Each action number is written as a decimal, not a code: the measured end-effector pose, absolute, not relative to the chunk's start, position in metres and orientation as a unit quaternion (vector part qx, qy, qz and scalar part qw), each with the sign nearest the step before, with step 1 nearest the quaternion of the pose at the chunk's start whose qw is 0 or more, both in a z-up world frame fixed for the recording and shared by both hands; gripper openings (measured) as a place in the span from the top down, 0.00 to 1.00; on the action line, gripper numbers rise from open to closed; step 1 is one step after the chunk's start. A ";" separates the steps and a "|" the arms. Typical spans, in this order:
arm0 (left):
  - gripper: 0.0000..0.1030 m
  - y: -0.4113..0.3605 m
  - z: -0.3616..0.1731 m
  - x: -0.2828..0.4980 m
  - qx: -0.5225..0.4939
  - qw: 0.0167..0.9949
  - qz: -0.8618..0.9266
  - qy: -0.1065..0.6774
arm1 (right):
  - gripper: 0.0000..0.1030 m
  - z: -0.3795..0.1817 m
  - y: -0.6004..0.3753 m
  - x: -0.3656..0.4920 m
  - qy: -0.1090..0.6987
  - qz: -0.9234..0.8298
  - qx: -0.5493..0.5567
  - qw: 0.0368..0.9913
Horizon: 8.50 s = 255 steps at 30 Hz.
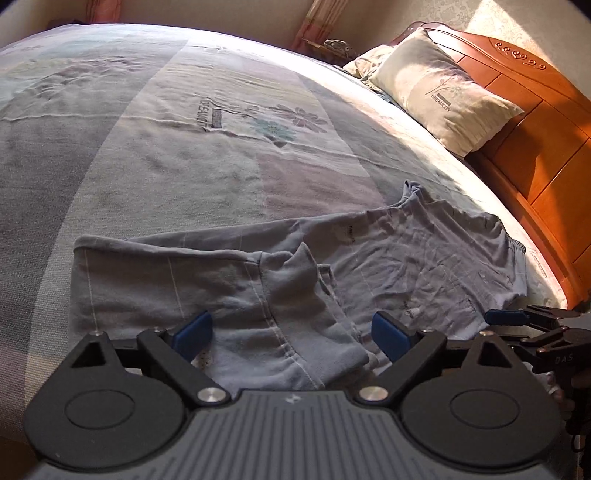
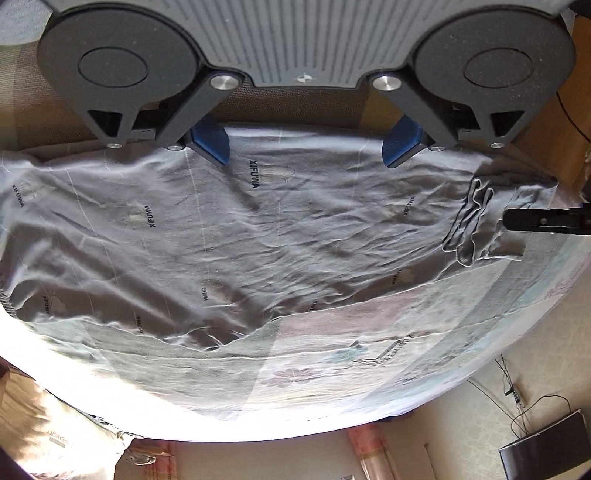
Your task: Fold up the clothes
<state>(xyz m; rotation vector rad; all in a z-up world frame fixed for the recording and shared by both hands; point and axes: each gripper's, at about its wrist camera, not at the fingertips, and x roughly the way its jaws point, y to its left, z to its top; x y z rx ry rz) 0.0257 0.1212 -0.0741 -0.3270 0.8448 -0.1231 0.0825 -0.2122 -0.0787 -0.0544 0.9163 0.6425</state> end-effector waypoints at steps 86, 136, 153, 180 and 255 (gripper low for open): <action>0.01 -0.013 -0.073 0.128 -0.158 0.869 -0.061 0.466 | 0.00 -0.061 -0.300 0.272 0.389 0.309 0.101 0.862; 0.01 -0.064 -0.076 0.119 -0.026 0.864 -0.084 0.496 | 0.00 -0.083 -0.479 0.188 0.366 0.181 0.344 0.846; 0.01 -0.064 -0.075 0.123 -0.031 0.862 -0.079 0.501 | 0.00 -0.114 -0.479 0.240 0.409 0.224 0.406 0.786; 0.01 -0.062 -0.075 0.123 -0.039 0.864 -0.076 0.496 | 0.00 -0.125 -0.470 0.255 0.372 0.276 0.421 0.780; 0.01 -0.054 -0.047 0.117 -0.008 0.861 -0.104 0.498 | 0.90 -0.113 -0.452 0.249 0.372 0.179 0.367 0.834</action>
